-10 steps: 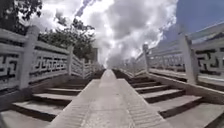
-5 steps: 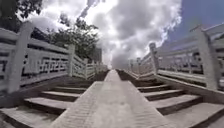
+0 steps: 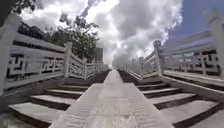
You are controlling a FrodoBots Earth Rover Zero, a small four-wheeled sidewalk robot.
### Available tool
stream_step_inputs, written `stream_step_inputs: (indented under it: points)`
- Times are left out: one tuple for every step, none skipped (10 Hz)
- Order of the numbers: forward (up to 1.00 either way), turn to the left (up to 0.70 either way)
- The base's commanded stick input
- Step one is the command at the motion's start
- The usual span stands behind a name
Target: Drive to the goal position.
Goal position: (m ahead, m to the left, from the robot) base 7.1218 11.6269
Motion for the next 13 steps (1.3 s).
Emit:
stream_step_inputs:
  points:
    - [0.7, 0.0]
    - [0.7, 0.0]
    - [0.7, 0.0]
    - [0.7, 0.0]
    - [0.7, 0.0]
    - [0.7, 0.0]
    - [0.7, 0.0]
    - [0.7, 0.0]
    - [0.7, 0.0]
    - [0.7, 0.0]
    - [0.7, 0.0]
    - [0.7, 0.0]
    - [0.7, 0.0]
